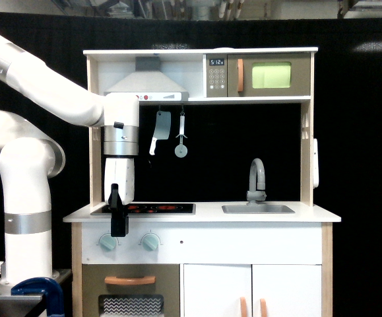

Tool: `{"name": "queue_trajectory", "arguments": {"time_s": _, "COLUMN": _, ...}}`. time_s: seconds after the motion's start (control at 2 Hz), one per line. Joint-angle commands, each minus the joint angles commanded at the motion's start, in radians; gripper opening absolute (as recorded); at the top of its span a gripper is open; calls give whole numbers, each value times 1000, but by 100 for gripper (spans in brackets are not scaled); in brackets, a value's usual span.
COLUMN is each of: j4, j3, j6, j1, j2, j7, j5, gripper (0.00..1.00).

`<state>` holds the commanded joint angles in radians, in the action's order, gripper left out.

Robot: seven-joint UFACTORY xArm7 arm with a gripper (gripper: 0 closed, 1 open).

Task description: Open the oven door

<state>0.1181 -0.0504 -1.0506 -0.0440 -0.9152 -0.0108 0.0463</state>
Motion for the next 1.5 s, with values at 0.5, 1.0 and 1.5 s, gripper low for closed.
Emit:
{"name": "queue_trajectory", "arguments": {"time_s": 0.5, "j4": -3, "j3": 7, "j6": 8, "j1": 16, "j2": -12, "j7": -16, "j5": 4, "gripper": 100}}
{"name": "queue_trajectory", "arguments": {"time_s": 1.0, "j4": 184, "j3": 336, "j6": 226, "j1": 239, "j2": 165, "j7": -663, "j5": 32, "gripper": 100}}
{"name": "queue_trajectory", "arguments": {"time_s": 1.5, "j4": 501, "j3": 518, "j6": 248, "j1": 519, "j2": 465, "j7": -977, "j5": 236, "gripper": 100}}
